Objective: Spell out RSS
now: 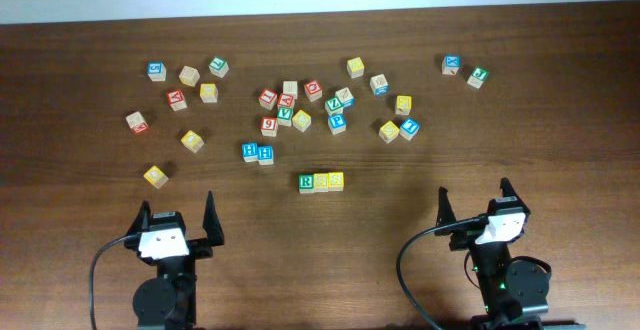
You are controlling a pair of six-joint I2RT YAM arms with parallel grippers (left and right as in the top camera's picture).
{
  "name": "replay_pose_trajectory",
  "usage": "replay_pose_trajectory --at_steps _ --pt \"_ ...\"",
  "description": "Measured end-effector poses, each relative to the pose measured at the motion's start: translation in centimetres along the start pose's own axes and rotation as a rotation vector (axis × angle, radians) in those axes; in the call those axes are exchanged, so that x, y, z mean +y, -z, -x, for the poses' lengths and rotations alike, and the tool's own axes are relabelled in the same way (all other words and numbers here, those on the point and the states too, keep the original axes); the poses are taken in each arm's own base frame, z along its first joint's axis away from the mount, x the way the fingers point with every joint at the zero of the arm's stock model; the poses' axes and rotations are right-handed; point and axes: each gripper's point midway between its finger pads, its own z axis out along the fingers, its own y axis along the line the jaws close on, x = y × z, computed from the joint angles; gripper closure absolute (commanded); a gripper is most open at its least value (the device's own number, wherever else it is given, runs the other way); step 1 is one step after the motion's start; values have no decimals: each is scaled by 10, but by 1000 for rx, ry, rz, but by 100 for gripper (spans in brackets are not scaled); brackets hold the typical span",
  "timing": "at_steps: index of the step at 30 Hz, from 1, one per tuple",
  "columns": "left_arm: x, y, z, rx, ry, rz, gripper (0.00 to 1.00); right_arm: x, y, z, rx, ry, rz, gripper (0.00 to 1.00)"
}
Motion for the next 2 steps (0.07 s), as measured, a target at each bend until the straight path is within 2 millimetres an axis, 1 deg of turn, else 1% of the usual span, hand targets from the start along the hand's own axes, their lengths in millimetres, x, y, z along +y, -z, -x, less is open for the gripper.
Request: replay_pose_trajectory --at_steps 2 --pt "0 0 0 0 0 0 1 0 0 0 0 0 0 2"
